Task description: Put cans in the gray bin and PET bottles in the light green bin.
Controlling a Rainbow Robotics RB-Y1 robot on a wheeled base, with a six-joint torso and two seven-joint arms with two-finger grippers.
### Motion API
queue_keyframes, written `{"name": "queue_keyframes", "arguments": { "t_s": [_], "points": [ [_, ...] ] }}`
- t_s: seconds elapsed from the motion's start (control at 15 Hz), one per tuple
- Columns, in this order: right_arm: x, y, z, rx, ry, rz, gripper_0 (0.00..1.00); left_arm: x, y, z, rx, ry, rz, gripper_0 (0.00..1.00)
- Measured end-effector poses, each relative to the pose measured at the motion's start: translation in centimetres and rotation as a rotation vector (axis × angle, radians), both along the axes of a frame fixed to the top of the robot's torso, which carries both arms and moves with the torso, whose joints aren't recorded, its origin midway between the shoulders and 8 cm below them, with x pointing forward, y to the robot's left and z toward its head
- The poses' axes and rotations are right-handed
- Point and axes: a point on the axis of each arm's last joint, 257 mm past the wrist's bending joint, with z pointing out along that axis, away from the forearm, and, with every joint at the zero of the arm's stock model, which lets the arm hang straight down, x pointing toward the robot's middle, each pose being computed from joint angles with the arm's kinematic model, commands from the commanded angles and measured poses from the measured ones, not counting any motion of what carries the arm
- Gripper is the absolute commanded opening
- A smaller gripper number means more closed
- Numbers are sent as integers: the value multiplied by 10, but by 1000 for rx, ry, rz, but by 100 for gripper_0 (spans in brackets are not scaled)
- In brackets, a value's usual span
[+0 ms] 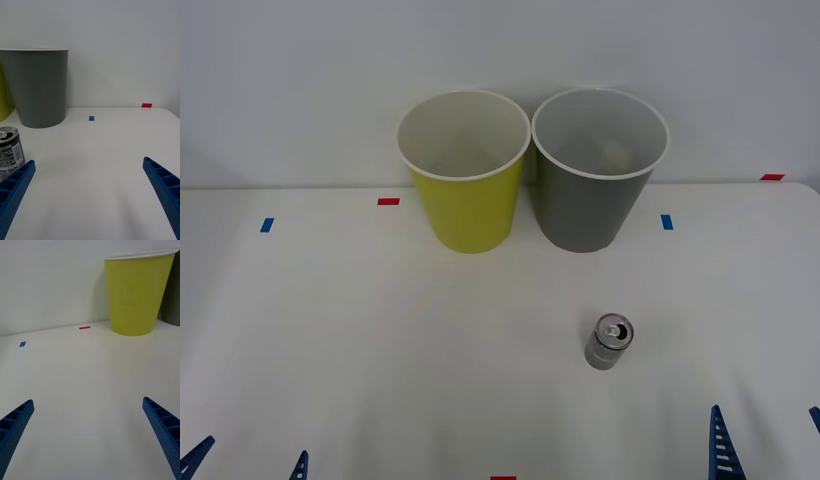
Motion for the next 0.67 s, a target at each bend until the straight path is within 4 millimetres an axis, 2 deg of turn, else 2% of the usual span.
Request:
{"name": "queue_keyframes", "arguments": {
  "t_s": [0.67],
  "points": [
    [0,0,0,0,0,0,100,0,0,0,0,0,0,100]
  ]
}}
